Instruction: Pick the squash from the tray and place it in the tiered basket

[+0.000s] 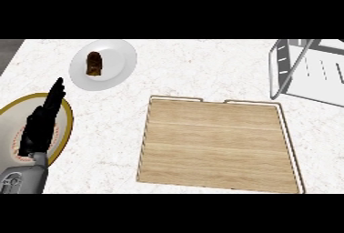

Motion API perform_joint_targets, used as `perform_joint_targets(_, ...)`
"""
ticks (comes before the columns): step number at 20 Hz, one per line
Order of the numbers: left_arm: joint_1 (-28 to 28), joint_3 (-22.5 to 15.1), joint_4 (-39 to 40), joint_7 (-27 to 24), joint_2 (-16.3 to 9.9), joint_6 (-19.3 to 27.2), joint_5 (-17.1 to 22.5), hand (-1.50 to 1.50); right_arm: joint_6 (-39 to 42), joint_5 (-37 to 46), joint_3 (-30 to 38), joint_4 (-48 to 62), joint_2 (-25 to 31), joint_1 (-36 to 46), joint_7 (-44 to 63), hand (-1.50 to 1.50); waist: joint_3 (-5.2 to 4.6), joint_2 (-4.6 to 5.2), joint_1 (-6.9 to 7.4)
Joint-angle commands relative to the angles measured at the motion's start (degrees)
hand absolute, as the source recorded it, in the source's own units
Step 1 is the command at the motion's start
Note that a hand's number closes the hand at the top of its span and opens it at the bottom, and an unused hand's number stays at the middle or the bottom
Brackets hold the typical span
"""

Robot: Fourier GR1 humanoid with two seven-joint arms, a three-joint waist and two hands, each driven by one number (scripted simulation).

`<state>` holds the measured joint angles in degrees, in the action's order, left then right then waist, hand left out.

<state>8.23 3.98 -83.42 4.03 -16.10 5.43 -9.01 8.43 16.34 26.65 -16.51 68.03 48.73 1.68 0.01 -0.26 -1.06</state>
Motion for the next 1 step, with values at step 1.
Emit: perform_joint_targets(1, -0.2, 1.3, -2.2, 1.4, -2.1, -2.7, 1.5, 0.00, 4.3, -5.4, 5.1, 0.3, 3.6, -6.3, -3.4, -1.50, 0.02, -0.01, 0.30)
